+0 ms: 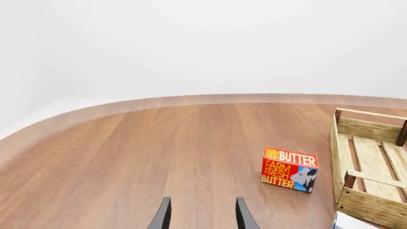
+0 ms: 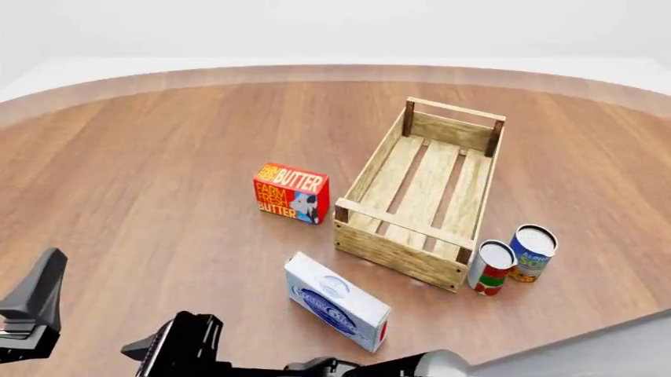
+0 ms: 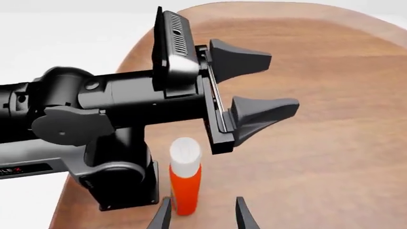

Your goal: Pick up the ketchup, and put it in the wooden tray.

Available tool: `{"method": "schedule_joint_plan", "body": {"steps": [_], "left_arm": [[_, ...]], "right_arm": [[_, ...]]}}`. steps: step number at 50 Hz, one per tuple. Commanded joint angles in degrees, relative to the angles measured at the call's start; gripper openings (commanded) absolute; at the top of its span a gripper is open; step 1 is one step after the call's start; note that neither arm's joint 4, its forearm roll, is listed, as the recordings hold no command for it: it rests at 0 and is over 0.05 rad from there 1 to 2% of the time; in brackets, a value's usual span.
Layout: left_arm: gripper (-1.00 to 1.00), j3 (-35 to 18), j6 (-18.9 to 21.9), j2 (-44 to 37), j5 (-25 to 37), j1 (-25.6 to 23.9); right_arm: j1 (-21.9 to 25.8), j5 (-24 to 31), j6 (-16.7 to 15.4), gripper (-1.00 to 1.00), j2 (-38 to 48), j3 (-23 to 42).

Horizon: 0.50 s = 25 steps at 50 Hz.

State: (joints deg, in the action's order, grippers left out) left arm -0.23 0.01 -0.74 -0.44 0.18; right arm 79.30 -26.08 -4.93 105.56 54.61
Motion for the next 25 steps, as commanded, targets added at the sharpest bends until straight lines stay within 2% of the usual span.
{"method": "schedule_joint_plan", "body": {"steps": [1,25], "left_arm": [[1.0,0.02,-0.02,-0.12,-0.13,0.01],[1.0,0.04,0.02,0.42,0.39,0.03]], "right_arm": [[1.61,0.34,-0.21,1.0,2.94,2.48],[2.27,0.27,-0.32,1.0,7.77,6.49]]}}
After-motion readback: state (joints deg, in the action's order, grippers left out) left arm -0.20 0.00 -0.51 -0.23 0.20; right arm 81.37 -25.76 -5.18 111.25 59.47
